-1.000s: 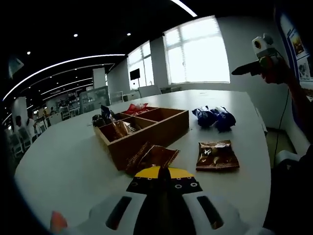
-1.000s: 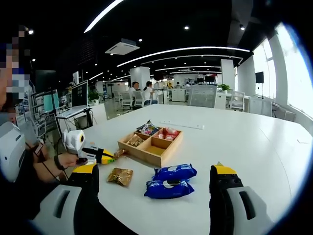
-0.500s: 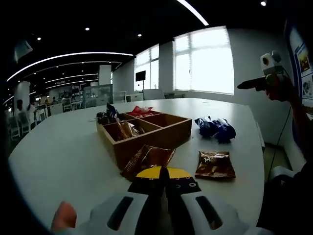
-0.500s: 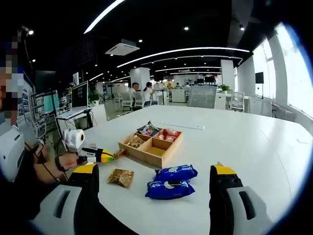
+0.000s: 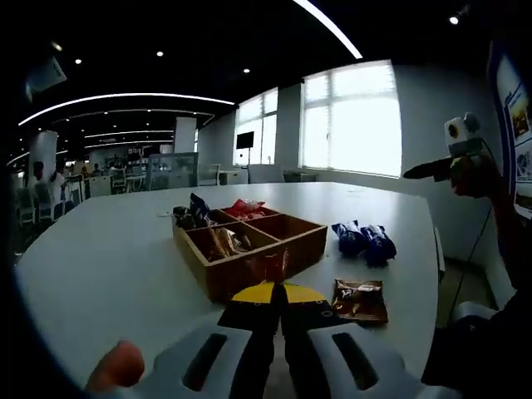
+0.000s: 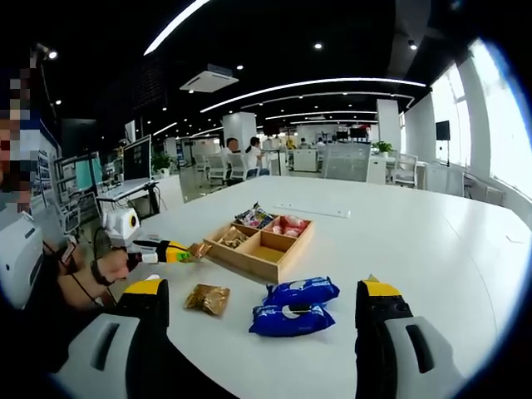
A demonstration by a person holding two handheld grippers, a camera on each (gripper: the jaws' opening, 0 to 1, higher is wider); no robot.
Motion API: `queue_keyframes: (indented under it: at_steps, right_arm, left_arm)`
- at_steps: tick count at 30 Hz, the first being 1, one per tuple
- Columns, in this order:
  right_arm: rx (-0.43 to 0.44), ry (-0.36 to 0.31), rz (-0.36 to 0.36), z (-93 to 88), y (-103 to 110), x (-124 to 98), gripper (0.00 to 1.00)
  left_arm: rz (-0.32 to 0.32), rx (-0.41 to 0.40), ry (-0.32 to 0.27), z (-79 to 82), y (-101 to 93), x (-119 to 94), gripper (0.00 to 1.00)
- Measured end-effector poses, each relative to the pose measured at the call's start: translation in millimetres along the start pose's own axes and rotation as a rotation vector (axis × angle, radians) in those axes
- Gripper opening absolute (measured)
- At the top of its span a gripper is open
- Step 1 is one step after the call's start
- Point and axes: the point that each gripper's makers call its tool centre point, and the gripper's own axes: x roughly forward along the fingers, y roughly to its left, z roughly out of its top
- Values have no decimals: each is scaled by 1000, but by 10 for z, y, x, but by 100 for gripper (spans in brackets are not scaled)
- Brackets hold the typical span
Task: Pick up the scattered marshmallows, QQ candies, Oreo cookies, and mixed nuts on the table and sort them into separate containers
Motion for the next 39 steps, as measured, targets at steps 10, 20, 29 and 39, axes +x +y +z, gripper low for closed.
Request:
queue_keyframes:
  at_steps: [10, 20, 29, 39]
  right_arm:
    - [2, 4, -2, -14, -7, 0, 88]
    - [4, 6, -9, -32, -6, -2, 88]
    - [-3, -3, -11, 23, 11, -43, 88]
    - [-13, -9, -5, 63, 46, -41, 88]
  left_arm:
    - [-28, -77, -27, 138, 31, -11, 6]
    - [-42, -94, -72, 373, 106, -17, 6]
    - [-104, -201, -116, 559, 211, 145, 6]
    - [-112, -247, -108, 671, 406, 520, 6]
